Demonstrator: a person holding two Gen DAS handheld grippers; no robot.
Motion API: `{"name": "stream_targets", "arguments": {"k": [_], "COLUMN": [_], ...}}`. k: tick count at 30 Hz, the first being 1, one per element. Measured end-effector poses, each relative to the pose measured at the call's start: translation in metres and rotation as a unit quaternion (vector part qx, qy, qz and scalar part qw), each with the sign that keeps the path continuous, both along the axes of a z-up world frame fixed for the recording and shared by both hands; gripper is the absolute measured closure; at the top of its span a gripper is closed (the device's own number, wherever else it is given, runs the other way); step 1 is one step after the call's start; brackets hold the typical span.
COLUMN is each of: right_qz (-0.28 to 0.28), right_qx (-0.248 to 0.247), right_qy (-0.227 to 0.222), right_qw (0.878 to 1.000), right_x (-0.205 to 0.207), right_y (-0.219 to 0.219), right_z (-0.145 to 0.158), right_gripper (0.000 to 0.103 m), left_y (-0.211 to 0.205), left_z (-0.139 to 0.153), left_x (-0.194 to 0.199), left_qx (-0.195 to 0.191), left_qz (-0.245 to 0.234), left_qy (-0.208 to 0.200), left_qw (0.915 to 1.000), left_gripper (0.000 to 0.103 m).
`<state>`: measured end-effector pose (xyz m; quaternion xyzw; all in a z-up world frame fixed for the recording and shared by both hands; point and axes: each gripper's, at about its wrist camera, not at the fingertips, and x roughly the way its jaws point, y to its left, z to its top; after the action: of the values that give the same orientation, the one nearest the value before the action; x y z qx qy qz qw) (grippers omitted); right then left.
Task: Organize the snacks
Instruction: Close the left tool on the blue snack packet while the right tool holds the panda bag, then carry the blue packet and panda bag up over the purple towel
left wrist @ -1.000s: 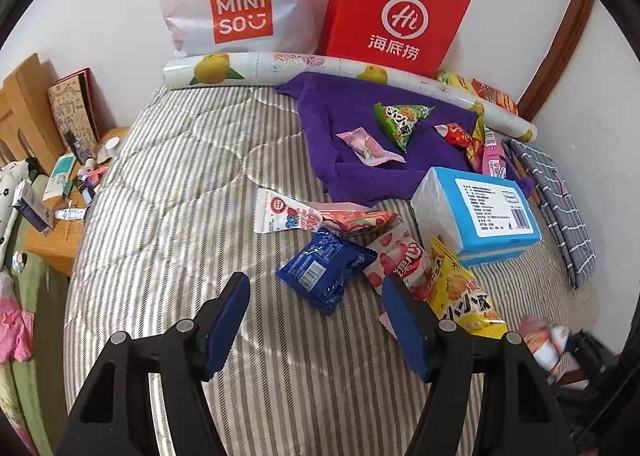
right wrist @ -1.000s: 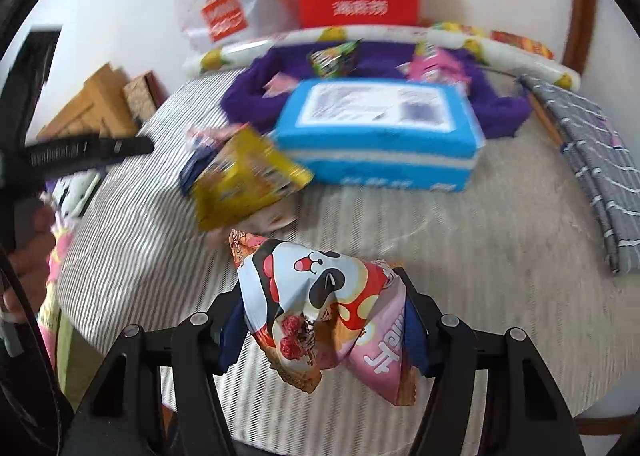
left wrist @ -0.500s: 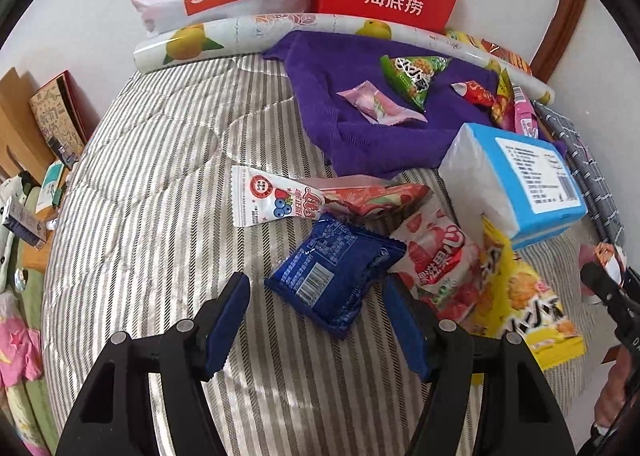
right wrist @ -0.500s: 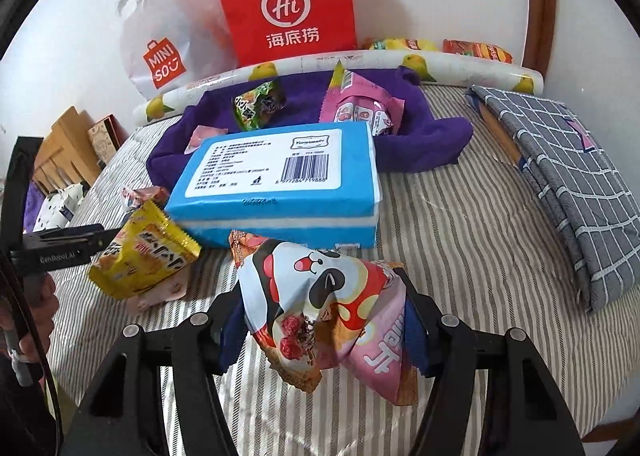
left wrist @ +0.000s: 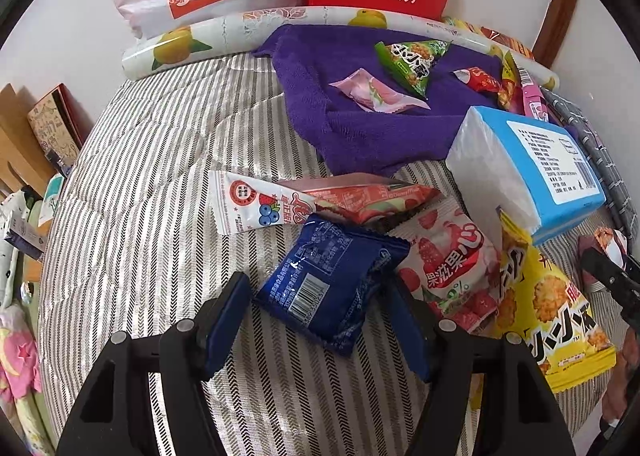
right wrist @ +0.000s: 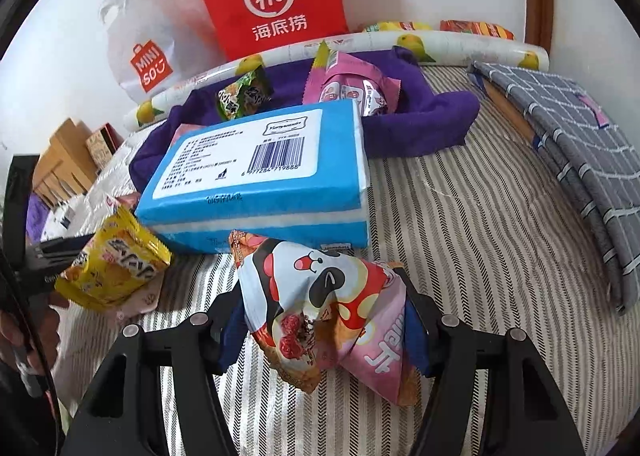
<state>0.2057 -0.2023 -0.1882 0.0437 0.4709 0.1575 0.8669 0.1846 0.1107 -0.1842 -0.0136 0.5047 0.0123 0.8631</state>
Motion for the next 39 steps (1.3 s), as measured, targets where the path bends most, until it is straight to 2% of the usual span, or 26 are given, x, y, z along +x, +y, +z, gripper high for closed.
{"name": "stream_targets", "arguments": {"k": [3,5,7,13,18,22,28,39], "right_qz": [0.002,0.004,0.005,0.005,0.000,0.001,0.004,0.016], "right_qx": [0.000,-0.002,0.003,0.019,0.024,0.028,0.023,0.013], "right_qy": [0.003,0.004,0.007,0.017,0.006,-0.003,-0.016,-0.026], "right_qw": [1.000,1.000,1.000,1.000,1.000,1.000,1.000,0.999], "right_x": [0.002,0.002,0.001,-0.005,-0.017,-0.025,-0.037,-0.058], "right_y": [0.001,0.002,0.000,-0.006,-0.011,-0.015,-0.015,-0.018], "right_z": [-0.001,0.000,0.001,0.006,0.015,0.026,0.038,0.055], "right_gripper": [0.039,0.039,0.039,0.039,0.039,0.039,0.039,0.039], "left_y": [0.002,0.005,0.008,0.005,-0.001,-0.005,-0.020,-0.049], "left_z": [0.001,0.003,0.008,0.024,0.035,0.046,0.059,0.090], "left_x": [0.000,-0.001,-0.006,-0.018,-0.029,-0.039,-0.055,-0.080], "left_qx": [0.007,-0.008,-0.022,-0.018,-0.018,-0.034,-0.054,-0.062], "left_qz": [0.009,0.012,0.014,0.012,0.005,-0.001,-0.015,-0.040], "left_qy": [-0.004,-0.004,-0.007,-0.027,-0.037,-0.046,-0.058,-0.085], "left_qw": [0.9999,0.9999,0.9996,0.9994,0.9991,0.9983,0.9967,0.9936], "left_gripper": [0.050,0.052,0.052,0.052,0.052,0.052,0.052,0.052]}}
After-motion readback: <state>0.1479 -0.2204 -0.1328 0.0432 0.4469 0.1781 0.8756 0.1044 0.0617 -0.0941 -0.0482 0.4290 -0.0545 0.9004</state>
